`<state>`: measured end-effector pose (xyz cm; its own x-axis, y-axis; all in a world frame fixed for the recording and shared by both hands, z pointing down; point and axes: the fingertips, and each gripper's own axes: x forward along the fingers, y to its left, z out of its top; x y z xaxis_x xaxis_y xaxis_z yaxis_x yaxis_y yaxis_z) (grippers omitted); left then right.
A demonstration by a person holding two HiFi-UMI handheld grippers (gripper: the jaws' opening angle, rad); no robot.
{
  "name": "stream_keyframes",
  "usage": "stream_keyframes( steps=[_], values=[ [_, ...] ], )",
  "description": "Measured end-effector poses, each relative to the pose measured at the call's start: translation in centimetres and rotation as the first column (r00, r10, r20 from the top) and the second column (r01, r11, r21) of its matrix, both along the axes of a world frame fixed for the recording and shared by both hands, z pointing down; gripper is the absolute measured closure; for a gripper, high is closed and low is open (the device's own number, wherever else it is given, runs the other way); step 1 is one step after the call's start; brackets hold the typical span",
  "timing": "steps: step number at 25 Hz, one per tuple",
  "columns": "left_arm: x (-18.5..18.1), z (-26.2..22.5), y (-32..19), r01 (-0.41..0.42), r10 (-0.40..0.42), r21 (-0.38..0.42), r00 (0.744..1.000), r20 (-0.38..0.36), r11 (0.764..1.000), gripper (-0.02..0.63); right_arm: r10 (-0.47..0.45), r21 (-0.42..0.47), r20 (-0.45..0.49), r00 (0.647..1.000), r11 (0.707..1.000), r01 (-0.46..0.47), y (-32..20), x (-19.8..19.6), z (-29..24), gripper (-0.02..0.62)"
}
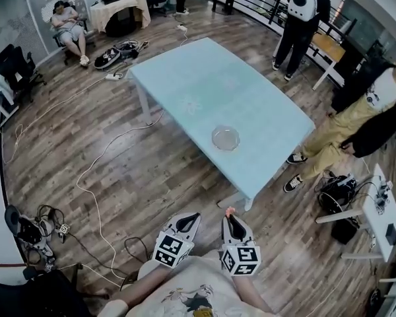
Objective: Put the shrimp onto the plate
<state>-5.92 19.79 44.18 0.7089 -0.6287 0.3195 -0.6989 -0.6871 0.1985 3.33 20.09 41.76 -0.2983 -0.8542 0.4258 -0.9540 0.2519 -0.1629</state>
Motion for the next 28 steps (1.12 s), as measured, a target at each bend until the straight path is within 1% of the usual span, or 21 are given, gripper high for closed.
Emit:
stream_keyframes(
  steps=[3,5,10,16,20,28],
  values=[
    [-1.9,0.4,-1.9,-0.017,0.017,-0.008,1.0,0.001,1.0,0.609,0.03,-0.008,0.008,1.0,1.0,-0.03,-1.8,-1.6,0.3,0.525],
    [-2.5,0.7,-2.9,-0.029,0.029,-0.016,1.0,-0.006,0.999,0.609,0.049,-0.019,0.015,0.999,0.999,-0.049,-2.7,-2.3,0.6,0.525],
    [-1.8,1.2,-5.1,-0.076,0.076,-0.035,0.997,-0.018,0.996,0.609,0.059,-0.033,0.007,0.998,0.998,-0.059,-5.0,-2.9,1.0,0.525],
    [-1.1,2.0,-9.2,-0.063,0.063,-0.057,0.998,-0.005,0.996,0.609,0.07,-0.044,0.015,0.997,0.997,-0.069,-9.8,-1.4,1.9,0.525],
    [-0.6,2.4,-13.3,-0.039,0.041,-0.066,0.999,0.021,0.997,0.609,0.065,-0.049,0.023,0.998,0.997,-0.064,-14.1,0.2,2.4,0.525],
    [3.4,1.9,-22.1,-0.003,0.007,-0.061,0.998,0.069,0.998,0.609,0.012,-0.052,0.026,1.0,0.999,-0.011,-23.0,4.8,2.9,0.525]
  ],
)
